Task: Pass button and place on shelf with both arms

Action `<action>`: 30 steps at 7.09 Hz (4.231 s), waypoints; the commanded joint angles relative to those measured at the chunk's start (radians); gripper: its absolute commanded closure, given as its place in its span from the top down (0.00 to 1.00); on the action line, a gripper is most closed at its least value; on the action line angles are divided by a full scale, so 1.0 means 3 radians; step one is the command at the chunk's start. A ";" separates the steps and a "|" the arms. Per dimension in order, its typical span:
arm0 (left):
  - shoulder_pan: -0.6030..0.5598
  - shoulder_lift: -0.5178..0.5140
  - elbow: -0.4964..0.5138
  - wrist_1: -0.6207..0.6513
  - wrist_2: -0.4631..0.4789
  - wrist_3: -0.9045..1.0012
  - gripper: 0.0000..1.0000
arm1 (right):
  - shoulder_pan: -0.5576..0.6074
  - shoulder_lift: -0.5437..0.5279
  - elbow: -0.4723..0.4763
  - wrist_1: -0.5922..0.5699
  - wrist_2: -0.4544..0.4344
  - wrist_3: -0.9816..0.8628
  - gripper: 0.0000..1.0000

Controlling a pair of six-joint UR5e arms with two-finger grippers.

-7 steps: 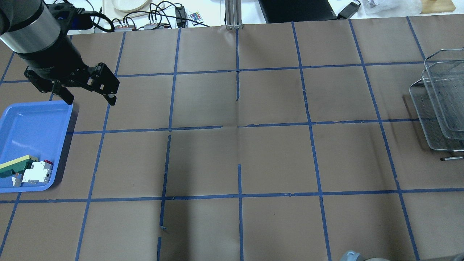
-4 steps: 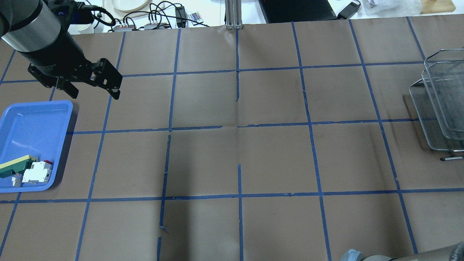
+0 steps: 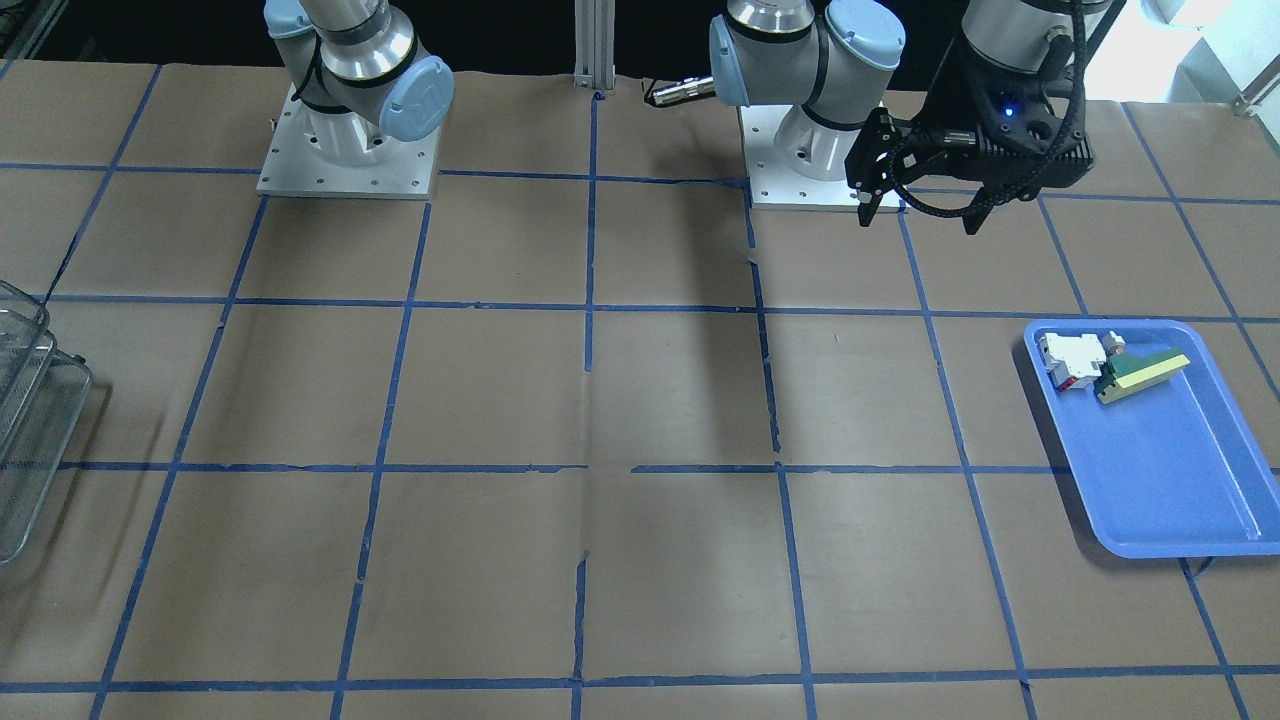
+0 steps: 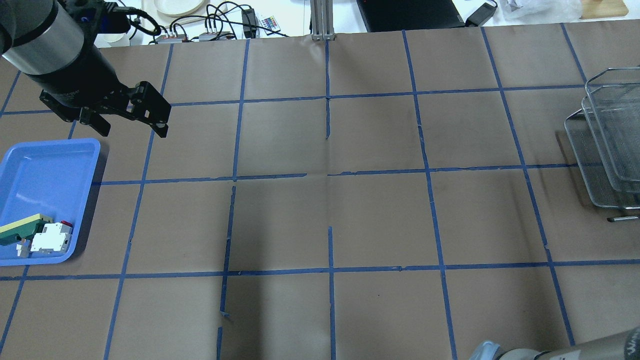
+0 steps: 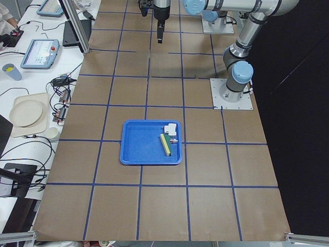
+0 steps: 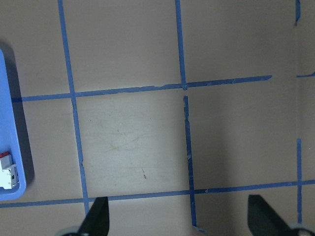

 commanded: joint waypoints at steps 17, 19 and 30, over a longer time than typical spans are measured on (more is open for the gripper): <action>0.0030 -0.0245 0.0334 -0.0162 0.0027 -0.0512 1.00 | 0.1728 -0.1525 0.0350 0.1729 0.0431 0.2014 1.00; 0.0010 -0.0491 0.0579 -0.0187 0.0048 -0.0650 1.00 | 0.2162 -0.1520 0.0386 0.1759 0.0467 0.2085 1.00; -0.0092 -0.0286 0.0487 0.0027 0.0022 -0.0384 1.00 | 0.2080 -0.1090 0.0048 0.1591 0.0319 0.2121 1.00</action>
